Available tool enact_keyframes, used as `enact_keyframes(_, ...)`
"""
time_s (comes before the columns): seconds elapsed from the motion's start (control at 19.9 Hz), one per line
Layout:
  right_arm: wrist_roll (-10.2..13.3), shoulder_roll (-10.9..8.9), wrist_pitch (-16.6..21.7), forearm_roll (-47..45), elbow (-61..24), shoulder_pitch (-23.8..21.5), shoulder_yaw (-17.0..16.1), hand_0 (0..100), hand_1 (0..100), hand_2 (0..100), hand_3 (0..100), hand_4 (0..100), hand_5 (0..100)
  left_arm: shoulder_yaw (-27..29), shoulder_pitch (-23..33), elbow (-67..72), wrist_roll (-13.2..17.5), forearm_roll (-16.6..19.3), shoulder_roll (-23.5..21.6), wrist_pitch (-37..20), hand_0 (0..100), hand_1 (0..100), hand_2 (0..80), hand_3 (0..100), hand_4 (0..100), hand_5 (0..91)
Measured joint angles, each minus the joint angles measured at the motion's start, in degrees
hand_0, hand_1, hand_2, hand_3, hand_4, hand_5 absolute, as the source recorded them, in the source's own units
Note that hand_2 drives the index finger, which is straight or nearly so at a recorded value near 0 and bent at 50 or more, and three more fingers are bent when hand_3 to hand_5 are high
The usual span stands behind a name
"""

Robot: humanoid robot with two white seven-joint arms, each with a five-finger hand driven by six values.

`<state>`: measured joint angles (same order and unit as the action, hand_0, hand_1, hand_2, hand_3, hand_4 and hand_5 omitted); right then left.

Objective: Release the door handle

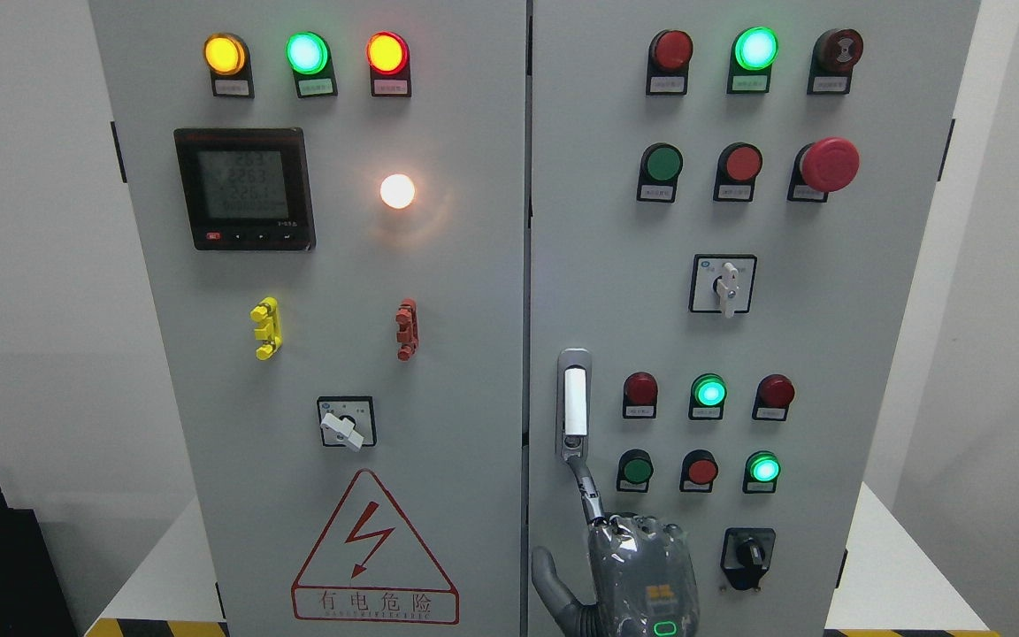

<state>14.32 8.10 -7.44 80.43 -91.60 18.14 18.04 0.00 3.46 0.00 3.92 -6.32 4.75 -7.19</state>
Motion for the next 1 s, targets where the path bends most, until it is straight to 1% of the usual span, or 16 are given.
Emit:
enact_keyframes(0.25,-0.03,0.0,0.0,-0.09,0.15,0.24,-0.01,38,37,17,100,100,100,0.0,0.0,0.0,0.0,0.0,0.0,0.0,12,39,0.0,0,0,0.0)
enact_keyframes(0.4,2.26,0.01,0.08,-0.17,0.25,0.31,-0.03,38,37,17,100,100,100,0.0,0.0,0.0,0.0,0.0,0.0,0.0,12,39,0.0,0,0,0.0)
enact_keyframes(0.7,3.96,0.03,0.76,-0.25,0.22,0.23,-0.03,38,37,19,100,100,99,0.0,0.04,0.0,0.0,0.0,0.0,0.0,12,39,0.0,0,0,0.0)
enact_keyframes(1.0,6.62,0.05,2.04,-0.28,-0.27,0.04,-0.19,39,38,29,100,100,99,0.0,0.05,0.0,0.01,0.0,0.0,0.0,12,39,0.0,0,0,0.0)
